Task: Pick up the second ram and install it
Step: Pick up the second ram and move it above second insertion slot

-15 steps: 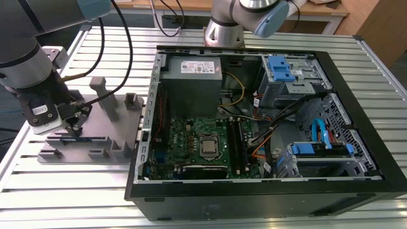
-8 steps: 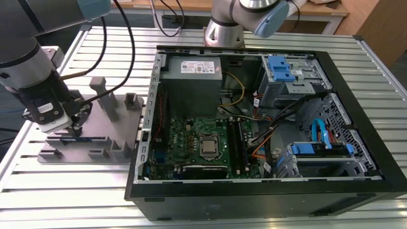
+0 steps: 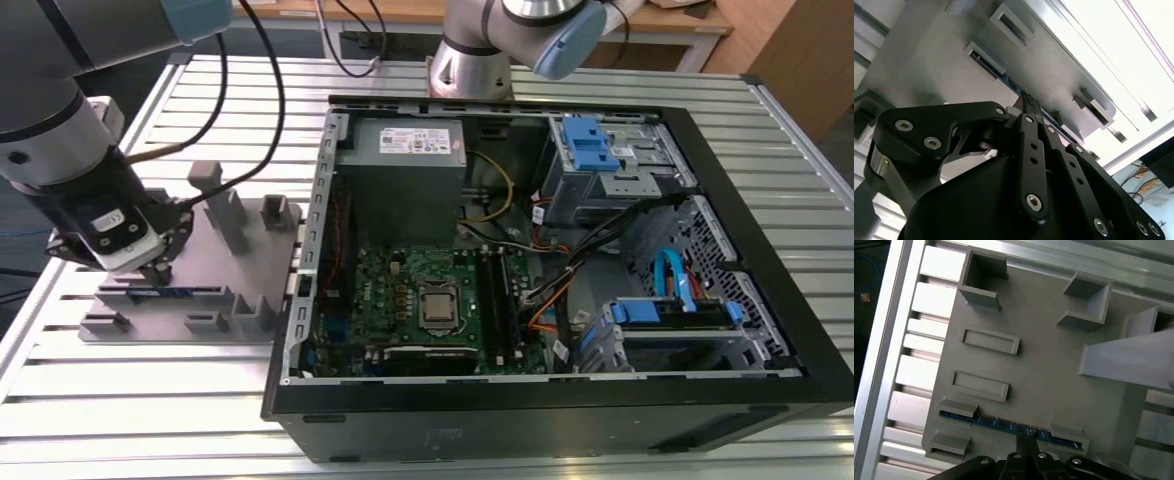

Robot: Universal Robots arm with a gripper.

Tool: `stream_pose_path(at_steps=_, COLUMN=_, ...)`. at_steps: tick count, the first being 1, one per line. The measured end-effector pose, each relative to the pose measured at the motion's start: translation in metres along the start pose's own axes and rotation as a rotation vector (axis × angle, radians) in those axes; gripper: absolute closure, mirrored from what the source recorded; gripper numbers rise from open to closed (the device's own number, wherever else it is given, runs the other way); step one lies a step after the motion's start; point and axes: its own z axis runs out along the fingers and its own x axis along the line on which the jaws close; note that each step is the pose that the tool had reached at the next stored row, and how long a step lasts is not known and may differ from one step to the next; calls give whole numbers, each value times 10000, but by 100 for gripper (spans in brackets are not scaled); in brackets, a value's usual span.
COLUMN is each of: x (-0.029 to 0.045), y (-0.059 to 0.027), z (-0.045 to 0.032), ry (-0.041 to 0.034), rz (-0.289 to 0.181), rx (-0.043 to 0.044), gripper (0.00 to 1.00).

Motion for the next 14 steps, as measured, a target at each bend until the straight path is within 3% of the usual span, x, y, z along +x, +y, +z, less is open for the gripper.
stream_pose_path(at_steps=14, x=0, y=0, z=0, ry=-13, rz=-1624, rx=-17, gripper=90)
